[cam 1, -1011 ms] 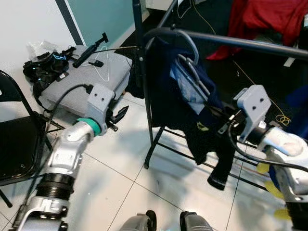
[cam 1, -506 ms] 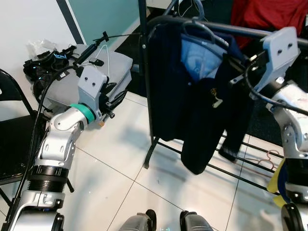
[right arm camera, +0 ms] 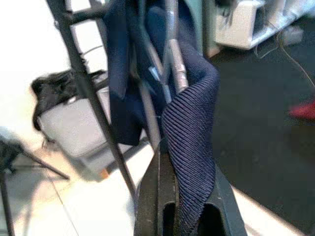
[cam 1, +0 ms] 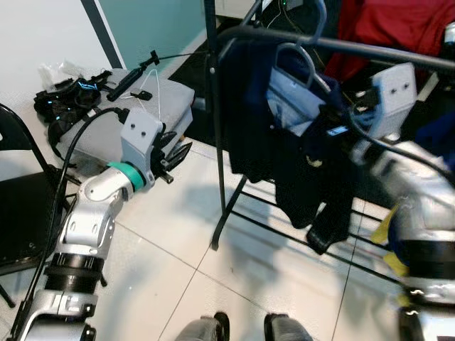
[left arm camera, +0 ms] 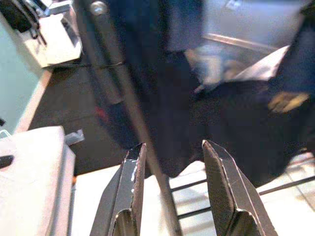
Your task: Hang hanger
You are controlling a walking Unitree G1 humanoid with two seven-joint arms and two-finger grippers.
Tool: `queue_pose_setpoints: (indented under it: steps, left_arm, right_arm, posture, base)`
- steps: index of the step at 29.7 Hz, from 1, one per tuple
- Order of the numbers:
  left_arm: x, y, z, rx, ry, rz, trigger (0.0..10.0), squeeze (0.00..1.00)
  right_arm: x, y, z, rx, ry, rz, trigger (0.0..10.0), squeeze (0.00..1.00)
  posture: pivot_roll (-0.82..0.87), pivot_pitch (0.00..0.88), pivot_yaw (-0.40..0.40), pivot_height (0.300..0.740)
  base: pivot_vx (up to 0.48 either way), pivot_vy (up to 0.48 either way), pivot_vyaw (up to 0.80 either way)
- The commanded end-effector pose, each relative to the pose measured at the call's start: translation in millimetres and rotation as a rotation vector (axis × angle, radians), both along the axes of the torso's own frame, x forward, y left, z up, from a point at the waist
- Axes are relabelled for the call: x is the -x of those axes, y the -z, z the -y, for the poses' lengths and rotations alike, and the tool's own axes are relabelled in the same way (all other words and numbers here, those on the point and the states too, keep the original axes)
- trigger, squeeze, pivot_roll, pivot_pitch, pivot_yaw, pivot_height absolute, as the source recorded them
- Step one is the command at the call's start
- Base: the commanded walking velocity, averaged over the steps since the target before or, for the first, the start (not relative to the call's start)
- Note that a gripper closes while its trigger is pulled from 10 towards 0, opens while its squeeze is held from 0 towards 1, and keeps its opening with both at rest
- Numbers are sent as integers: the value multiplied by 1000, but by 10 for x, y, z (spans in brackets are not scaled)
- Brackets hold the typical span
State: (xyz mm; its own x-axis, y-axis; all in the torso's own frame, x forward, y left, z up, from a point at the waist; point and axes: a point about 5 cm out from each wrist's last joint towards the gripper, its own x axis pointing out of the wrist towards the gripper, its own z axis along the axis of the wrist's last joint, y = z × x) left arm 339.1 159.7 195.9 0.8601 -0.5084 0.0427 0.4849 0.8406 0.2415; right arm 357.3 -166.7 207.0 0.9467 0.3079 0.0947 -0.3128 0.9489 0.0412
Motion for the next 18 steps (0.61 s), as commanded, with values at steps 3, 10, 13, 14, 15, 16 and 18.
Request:
queue_pose_setpoints:
  steps: [3,10,13,14,15,16,18]
  left_arm:
    - [4,77,12,6,-14,-35,10000,0]
    - [27,82,1,16,-35,-33,10000,0]
    - [54,95,-26,19,-50,-35,10000,0]
    - [54,95,-26,19,-50,-35,10000,0]
    - [67,108,-39,20,-57,-37,10000,0]
    - [67,108,-39,20,-57,-37,10000,0]
    - [81,122,-43,21,-60,-39,10000,0]
  right_arm:
    - [-215,32,-301,-19,16,-14,10000,0]
    - [-457,-133,-442,99,-5,-20,10000,0]
    - [-538,-345,-410,230,-4,49,10000,0]
    - [-538,-345,-410,230,-4,49,10000,0]
    - [-558,-429,-394,299,-3,86,10000,0]
    - [-558,-429,-394,299,-3,86,10000,0]
    - [-562,-466,-390,426,-28,116,10000,0]
  posture:
    - [-117,88,159,740]
    - [-90,83,137,740]
    - [-86,85,131,740]
    - [-86,85,131,740]
    - [-86,85,125,740]
    - [-86,85,125,740]
    - [-85,85,123,740]
  base:
    - [0,0,0]
    - [0,0,0]
    - [0,0,0]
    - [0,0,0]
    - [0,0,0]
    - [0,0,0]
    - [0,0,0]
